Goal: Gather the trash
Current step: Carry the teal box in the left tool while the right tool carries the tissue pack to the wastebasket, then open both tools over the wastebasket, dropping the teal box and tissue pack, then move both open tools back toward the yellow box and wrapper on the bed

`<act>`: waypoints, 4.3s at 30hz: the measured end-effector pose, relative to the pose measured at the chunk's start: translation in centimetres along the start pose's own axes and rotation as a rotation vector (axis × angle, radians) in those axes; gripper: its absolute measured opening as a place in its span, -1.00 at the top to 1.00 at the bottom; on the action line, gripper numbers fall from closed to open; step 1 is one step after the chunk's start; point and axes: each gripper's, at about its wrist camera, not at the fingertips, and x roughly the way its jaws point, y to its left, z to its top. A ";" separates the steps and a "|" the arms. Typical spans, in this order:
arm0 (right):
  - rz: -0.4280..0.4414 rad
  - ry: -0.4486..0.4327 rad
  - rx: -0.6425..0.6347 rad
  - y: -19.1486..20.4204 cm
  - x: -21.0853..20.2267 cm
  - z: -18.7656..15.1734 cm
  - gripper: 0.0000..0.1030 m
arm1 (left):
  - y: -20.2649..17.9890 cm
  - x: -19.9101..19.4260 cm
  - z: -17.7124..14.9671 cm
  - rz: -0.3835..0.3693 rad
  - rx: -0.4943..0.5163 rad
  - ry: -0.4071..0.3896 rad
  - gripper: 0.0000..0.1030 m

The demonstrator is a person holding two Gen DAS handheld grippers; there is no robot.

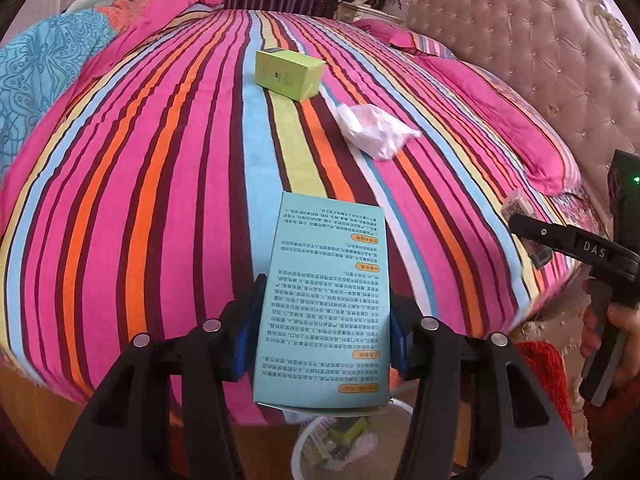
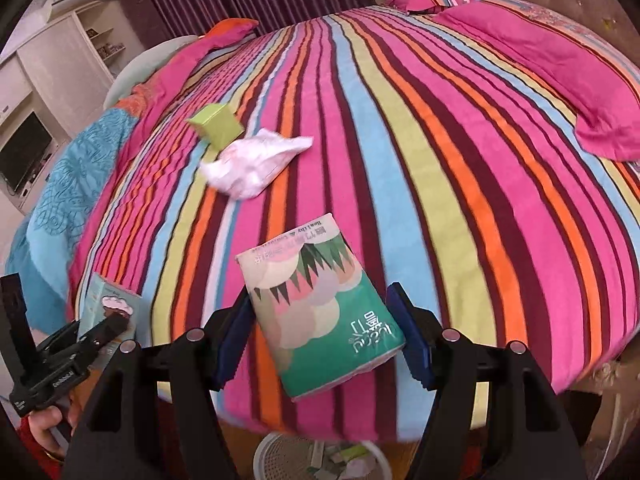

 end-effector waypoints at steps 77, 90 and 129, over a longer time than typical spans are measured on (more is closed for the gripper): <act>-0.136 0.856 0.352 -2.1 14.0 -23.7 -0.22 | -4.4 14.5 -23.0 -0.016 -0.058 0.865 0.00; -0.156 0.904 0.387 -2.8 15.0 -24.4 -0.38 | -3.9 16.3 -24.5 -0.034 -0.120 0.946 -0.58; -0.044 0.137 0.022 2.9 -0.1 -10.9 -0.77 | -2.9 -0.5 -12.0 0.115 -0.028 0.292 -0.62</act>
